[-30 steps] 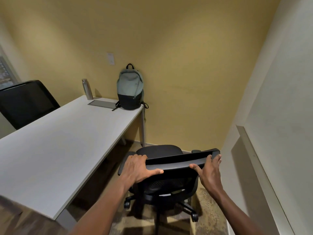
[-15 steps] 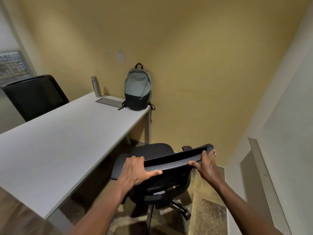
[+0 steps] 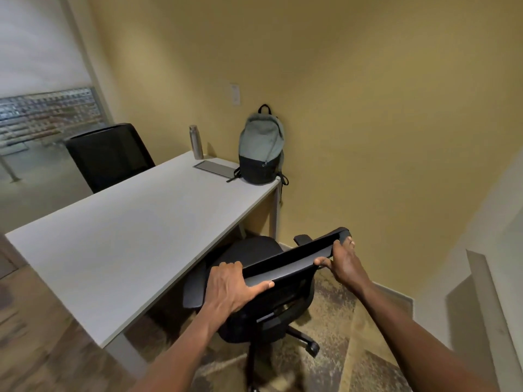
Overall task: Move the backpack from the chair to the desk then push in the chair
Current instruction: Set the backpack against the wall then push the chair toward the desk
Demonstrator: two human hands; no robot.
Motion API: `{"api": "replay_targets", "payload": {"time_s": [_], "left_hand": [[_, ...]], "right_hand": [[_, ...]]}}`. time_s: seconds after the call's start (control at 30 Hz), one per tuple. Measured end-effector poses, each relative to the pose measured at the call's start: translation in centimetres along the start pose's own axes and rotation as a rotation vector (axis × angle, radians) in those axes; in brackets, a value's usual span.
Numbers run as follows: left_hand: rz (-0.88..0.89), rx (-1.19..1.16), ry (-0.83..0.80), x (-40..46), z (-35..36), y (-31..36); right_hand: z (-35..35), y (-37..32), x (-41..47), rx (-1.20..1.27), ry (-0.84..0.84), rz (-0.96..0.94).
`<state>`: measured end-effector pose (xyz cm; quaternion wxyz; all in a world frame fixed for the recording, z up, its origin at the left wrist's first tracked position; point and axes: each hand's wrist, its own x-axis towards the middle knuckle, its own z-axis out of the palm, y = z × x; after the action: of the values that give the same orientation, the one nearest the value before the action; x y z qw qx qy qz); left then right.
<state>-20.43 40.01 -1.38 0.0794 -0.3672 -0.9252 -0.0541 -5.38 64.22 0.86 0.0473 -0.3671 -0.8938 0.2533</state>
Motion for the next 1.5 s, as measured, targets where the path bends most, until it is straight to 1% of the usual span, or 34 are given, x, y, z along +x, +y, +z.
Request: {"api": "replay_targets", "payload": {"time_s": [0.03, 0.17, 0.2, 0.27, 0.33, 0.47, 0.53, 0.63, 0.7, 0.77, 0.87, 1.0, 1.1, 1.17, 1.2, 1.3, 1.5], "left_hand": [[-0.01, 0.004, 0.001, 0.2, 0.0, -0.1], [-0.059, 0.034, -0.001, 1.1, 0.0, 0.1], [-0.079, 0.04, -0.003, 1.2, 0.0, 0.3], [-0.118, 0.049, -0.007, 1.2, 0.2, 0.5], [-0.148, 0.056, -0.008, 1.4, 0.4, 0.6], [-0.191, 0.074, -0.001, 2.5, 0.3, 0.6], [-0.212, 0.075, 0.001, 2.8, 0.3, 0.4], [-0.241, 0.063, 0.004, 3.2, 0.6, 0.2], [-0.259, 0.056, -0.005, 3.8, 0.6, 0.4], [-0.269, 0.055, -0.012, 4.4, 0.7, 0.4], [-0.267, 0.052, -0.006, 4.9, 1.2, -0.2], [-0.225, 0.025, 0.019, 6.3, 1.7, -1.1], [-0.211, -0.016, 0.03, 7.6, 1.7, -2.0], [-0.207, -0.02, 0.032, 8.2, 1.7, -2.7], [-0.203, -0.021, 0.032, 8.4, 1.8, -3.0], [-0.205, -0.023, 0.035, 9.2, 2.0, -4.2], [-0.225, 0.011, 0.035, 10.9, 2.4, -7.0]], "right_hand": [[0.4, -0.3, 0.3, 0.01, 0.043, -0.017], [1.7, -1.8, 0.8, 0.041, 0.303, -0.097], [1.9, -2.1, 1.1, 0.062, 0.313, -0.108], [2.8, -2.5, 1.6, 0.152, 0.244, -0.136], [3.6, -2.9, 2.0, 0.183, 0.18, -0.168], [4.4, -3.9, 3.8, 0.321, 0.217, -0.141], [4.6, -4.6, 4.7, 0.226, 0.167, -0.17], [5.0, -5.4, 6.3, 0.061, -0.017, -0.142], [4.9, -5.8, 7.2, 0.013, -0.091, -0.139], [4.7, -6.3, 8.1, 0.014, -0.132, -0.152], [4.8, -7.2, 8.8, 0.002, -0.115, -0.172], [5.5, -9.6, 8.6, 0.205, -0.024, -0.097], [6.1, -10.4, 9.7, 0.277, 0.098, -0.163], [6.4, -11.0, 10.5, 0.308, 0.136, -0.161], [6.4, -11.4, 11.0, 0.355, 0.105, -0.15], [6.7, -12.8, 12.1, 0.233, 0.114, -0.218], [8.2, -15.4, 14.7, 0.124, 0.0, -0.246]]}}
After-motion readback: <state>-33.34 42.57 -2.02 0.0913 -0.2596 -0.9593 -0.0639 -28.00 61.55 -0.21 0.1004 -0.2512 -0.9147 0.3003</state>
